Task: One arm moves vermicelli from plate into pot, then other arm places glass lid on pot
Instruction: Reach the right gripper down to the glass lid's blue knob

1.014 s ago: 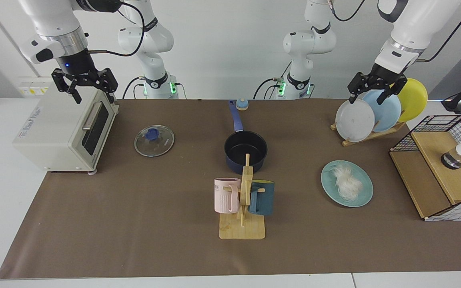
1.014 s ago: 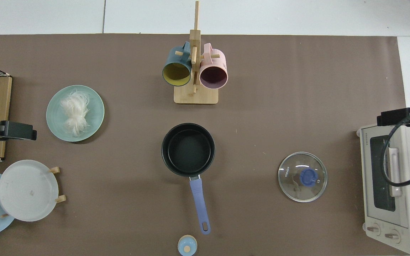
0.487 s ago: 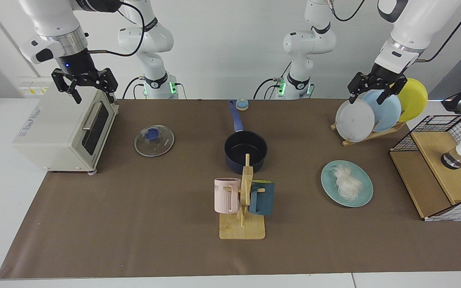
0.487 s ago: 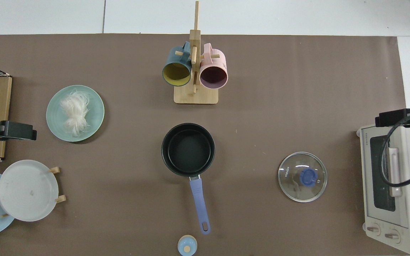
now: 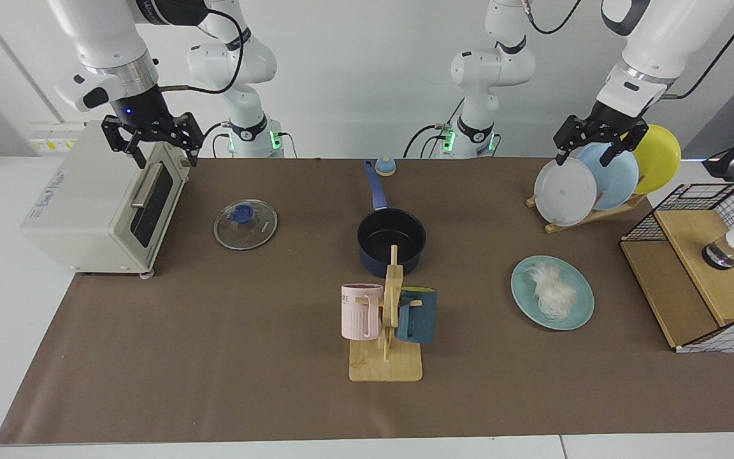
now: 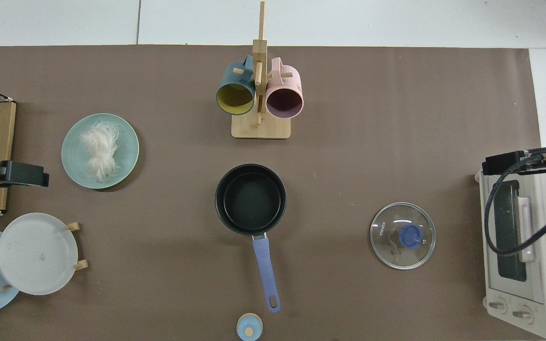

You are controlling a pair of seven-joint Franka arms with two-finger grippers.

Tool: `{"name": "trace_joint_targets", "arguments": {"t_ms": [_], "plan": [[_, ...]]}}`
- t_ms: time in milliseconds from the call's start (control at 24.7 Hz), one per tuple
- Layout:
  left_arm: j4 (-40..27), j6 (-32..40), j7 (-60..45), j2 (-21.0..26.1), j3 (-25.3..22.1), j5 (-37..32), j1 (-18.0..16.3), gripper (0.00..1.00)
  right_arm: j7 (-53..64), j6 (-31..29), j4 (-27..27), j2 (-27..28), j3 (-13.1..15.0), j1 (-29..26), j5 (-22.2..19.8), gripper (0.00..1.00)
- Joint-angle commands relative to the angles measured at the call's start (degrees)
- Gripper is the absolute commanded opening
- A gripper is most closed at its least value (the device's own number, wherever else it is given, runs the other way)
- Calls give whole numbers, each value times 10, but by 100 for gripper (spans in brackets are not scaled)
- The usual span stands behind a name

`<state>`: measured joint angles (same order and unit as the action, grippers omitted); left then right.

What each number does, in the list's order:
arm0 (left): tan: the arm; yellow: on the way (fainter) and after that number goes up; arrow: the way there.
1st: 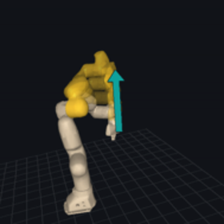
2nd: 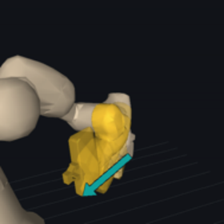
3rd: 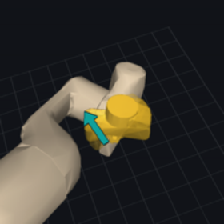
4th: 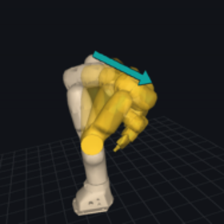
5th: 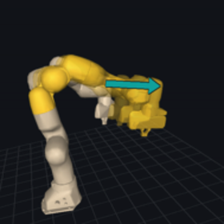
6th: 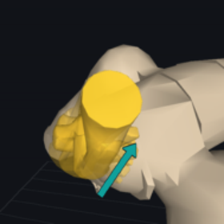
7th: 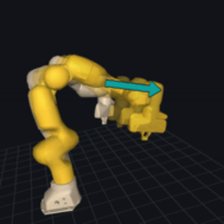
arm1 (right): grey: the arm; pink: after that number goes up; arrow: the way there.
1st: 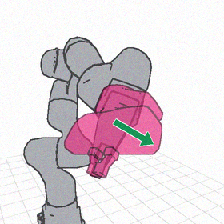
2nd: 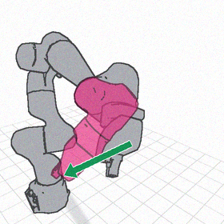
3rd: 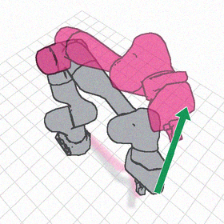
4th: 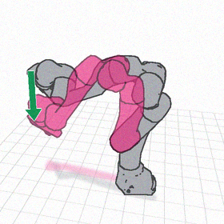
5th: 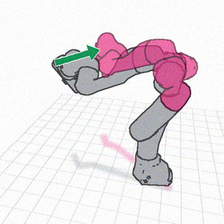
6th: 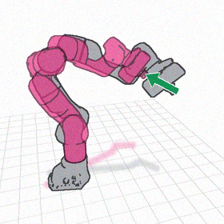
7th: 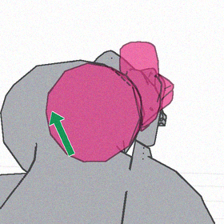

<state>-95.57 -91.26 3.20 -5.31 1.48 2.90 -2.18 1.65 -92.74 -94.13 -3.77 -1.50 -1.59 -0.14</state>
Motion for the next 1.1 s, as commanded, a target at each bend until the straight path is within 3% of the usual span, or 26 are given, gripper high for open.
{"name": "trace_joint_targets", "arguments": {"t_ms": [0, 243, 608, 1055], "plan": [[9, 6, 2, 1, -3, -12, 6, 100, 9, -2, -33, -9, -1, -1, 8, 100], [9, 6, 2, 2, -3, -12, 6, 100, 1, -9, -76, -9, -2, 9, 9, 100], [9, 6, 1, 1, -3, -12, 6, 100, -14, -67, -169, -21, -2, 26, 9, 100], [9, 6, 2, 1, -3, -12, 6, 100, -53, -196, -304, -46, -2, 35, 9, 100]]}}
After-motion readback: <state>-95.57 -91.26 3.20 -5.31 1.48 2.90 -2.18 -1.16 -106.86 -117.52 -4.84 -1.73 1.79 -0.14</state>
